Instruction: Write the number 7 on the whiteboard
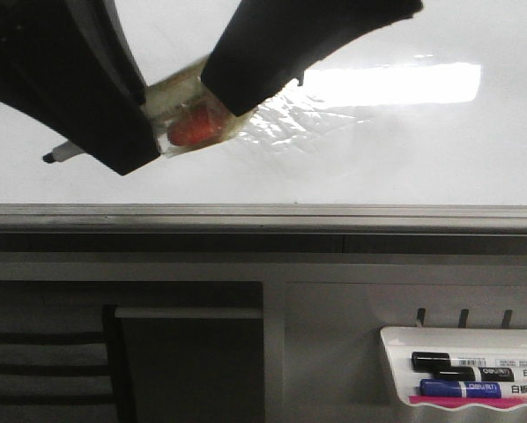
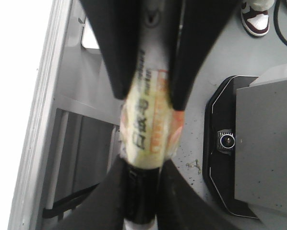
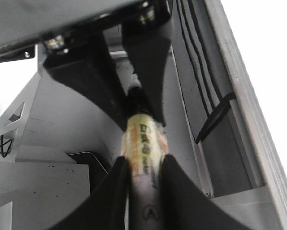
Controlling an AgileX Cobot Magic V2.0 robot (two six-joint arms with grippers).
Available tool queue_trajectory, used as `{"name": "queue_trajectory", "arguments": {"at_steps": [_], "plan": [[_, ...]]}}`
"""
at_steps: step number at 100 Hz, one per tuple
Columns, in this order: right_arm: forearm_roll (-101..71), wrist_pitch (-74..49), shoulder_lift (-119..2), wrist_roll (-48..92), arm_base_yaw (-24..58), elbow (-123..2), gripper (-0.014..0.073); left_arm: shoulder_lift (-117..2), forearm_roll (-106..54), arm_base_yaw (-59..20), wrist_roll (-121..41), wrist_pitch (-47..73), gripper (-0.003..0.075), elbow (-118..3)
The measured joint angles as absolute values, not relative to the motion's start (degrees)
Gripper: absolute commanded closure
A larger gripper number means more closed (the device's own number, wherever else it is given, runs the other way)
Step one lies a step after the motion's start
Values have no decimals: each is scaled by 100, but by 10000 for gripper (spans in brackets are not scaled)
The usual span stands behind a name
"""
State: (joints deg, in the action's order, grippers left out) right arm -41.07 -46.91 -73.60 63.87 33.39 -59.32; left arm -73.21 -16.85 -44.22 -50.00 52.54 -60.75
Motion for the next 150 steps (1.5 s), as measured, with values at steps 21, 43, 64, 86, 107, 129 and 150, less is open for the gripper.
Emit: {"name": "queue_trajectory", "arguments": {"at_steps": [21,43,64,86,107,129,150], "plan": [[-4131,-4725,-7360,6397,3339,-5935,655,-7321,-1640,-4422,-5066,5234,523,-6075],[-3707,-4673,-7308,6011,3339,-6028,654,-7168,-1066,-4422,-4242,5152,367,-6216],[-1630,-4828,-6716,3784,3339,-6369,654,-6475,-723,-4095,-3302,5143,370,-6209],[-392,-4744,-5785,1515,2958,-5959,655,-5739,-786,-3200,-2638,5028,374,-5562],[-555,-3657,-5337,1275,2644,-4956,655,-5393,-1331,-2638,-2521,4502,374,-4982],[-842,-2935,-5489,1010,2685,-4756,657,-5396,-1472,-2599,-2512,4297,374,-4919],[-1048,-3932,-6491,646,2197,-5879,657,-5396,-1497,-2599,-2509,4236,374,-4919]]}}
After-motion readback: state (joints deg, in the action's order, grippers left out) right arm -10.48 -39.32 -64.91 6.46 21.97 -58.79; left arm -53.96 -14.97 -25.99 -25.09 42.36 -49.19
